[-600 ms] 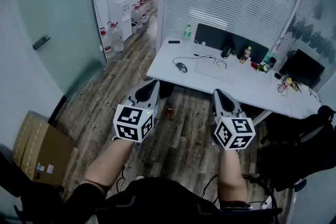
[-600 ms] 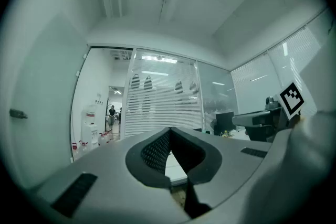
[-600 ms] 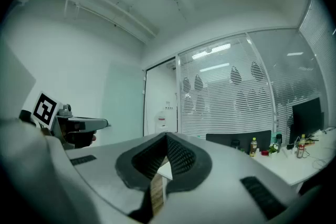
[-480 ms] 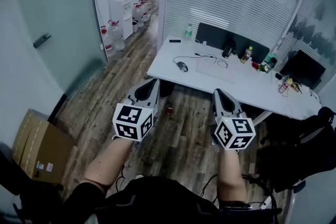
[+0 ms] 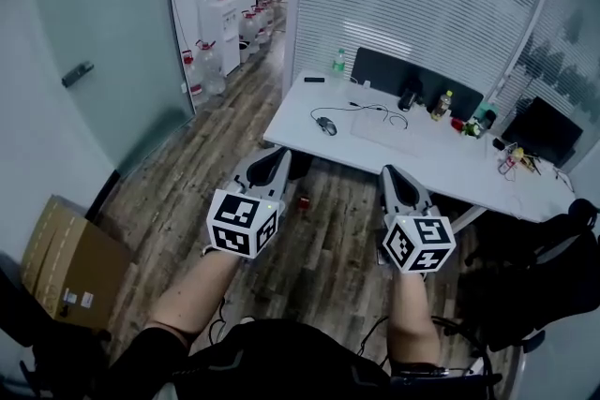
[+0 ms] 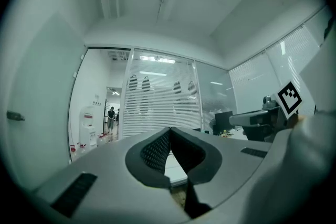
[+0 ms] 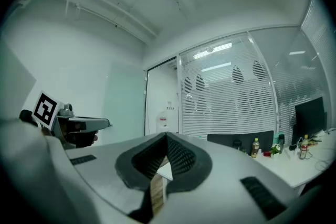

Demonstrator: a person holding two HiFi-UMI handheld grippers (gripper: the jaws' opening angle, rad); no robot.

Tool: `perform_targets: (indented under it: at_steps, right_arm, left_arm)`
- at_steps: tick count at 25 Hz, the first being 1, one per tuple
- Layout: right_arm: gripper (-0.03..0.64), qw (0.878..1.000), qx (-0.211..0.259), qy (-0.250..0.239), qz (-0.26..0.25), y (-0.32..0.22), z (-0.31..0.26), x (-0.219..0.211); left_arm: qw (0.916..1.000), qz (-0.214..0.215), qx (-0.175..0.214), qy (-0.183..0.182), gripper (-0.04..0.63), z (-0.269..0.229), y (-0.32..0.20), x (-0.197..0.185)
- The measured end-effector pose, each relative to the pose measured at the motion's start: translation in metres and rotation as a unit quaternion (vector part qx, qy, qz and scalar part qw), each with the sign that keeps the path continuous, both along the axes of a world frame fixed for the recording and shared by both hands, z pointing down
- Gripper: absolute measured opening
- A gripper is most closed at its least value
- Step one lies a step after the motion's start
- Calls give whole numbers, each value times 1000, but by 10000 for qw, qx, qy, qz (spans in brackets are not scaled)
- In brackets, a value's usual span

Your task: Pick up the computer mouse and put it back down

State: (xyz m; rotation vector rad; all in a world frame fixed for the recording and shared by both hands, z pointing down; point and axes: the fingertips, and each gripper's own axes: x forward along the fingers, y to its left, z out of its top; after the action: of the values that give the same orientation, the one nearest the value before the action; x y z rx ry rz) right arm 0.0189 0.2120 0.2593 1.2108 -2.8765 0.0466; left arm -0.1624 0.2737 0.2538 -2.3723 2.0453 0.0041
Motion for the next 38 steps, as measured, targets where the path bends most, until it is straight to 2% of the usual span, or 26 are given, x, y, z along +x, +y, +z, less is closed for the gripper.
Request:
perform_targets:
  at_steps: [23, 24, 26, 27, 29, 32, 38]
  right_arm:
    - [4, 9998, 61, -42, -204, -2, 0, 8]
    - [29, 9997, 64, -41, -215, -2, 0, 8]
    - [97, 9997, 74, -42, -249, -2, 0, 10]
    - [146, 9996, 80, -51, -261, -3, 0, 11]
    - [184, 9996, 82, -74, -266, -5, 0, 17]
    - [227, 9996, 78, -67, -280, -8, 1, 26]
    - [273, 9994, 44, -98, -342, -19, 6, 47]
  left_arm:
    - [9998, -23, -15, -202, 34, 6, -2, 22]
    - [9998, 20, -10, -198, 47, 6, -1, 23]
    - [9998, 141, -4, -169, 173, 6, -1, 29]
    - [9997, 177, -2, -158, 214, 7, -1, 32]
    - [9996, 196, -14, -185, 263, 8, -2, 38]
    - [9995, 195, -61, -222, 297, 11, -6, 46]
    - [9997, 55, -68, -208, 305, 15, -15, 62]
